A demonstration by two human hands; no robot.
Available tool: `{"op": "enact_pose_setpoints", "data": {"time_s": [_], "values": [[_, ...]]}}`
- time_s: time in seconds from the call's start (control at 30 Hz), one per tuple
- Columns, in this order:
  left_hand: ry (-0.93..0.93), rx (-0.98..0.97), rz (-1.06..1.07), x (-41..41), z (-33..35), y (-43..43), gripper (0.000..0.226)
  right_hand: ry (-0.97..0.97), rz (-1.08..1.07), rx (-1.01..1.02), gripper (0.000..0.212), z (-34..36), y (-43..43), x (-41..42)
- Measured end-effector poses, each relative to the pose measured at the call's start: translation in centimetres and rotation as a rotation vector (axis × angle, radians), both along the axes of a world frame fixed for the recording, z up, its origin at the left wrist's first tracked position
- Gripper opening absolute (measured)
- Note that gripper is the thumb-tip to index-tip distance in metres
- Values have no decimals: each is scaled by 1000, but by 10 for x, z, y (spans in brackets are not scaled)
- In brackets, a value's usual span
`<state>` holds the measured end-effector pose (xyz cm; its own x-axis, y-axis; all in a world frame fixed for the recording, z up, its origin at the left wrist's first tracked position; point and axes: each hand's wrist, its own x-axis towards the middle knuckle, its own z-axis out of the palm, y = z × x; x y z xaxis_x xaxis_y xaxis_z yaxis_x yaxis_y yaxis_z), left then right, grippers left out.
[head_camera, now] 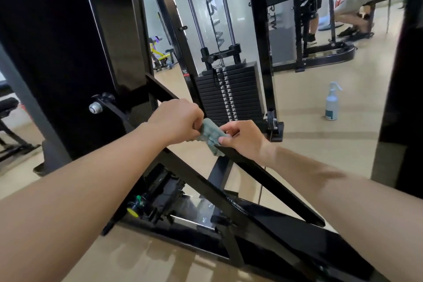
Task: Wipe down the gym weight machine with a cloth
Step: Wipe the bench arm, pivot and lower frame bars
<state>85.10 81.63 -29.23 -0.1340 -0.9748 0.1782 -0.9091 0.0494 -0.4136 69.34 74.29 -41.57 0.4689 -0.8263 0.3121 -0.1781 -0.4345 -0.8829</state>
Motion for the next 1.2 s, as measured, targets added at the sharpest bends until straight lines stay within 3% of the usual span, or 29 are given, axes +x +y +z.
{"op": "enact_pose_setpoints", "data": {"time_s": [0.17, 0.27, 0.4, 0.5, 0.6, 0.9, 1.1, 1.2], "values": [[37, 54, -269, -29, -23, -5, 39, -125, -141, 92, 23, -38, 14, -19], [23, 182, -273, -45, -38, -13, 54, -162, -219, 133, 33, -57, 22, -27], [93, 312, -234, -54, -62, -21, 29, -24, -335, 13, 24, -85, 34, -43], [32, 278, -268, -67, -84, -28, 25, -16, -411, 40, 15, -101, 41, -57], [-30, 273, -275, -80, -110, -38, 25, 22, -470, 78, 22, -122, 47, -69], [14, 347, -285, -143, -183, -38, 25, 245, -655, 185, 24, -182, 69, -121], [101, 400, -208, -168, -206, -35, 41, 254, -619, 109, 14, -199, 79, -146], [155, 388, -206, -169, -204, -28, 34, 379, -517, -20, 6, -202, 87, -153]]}}
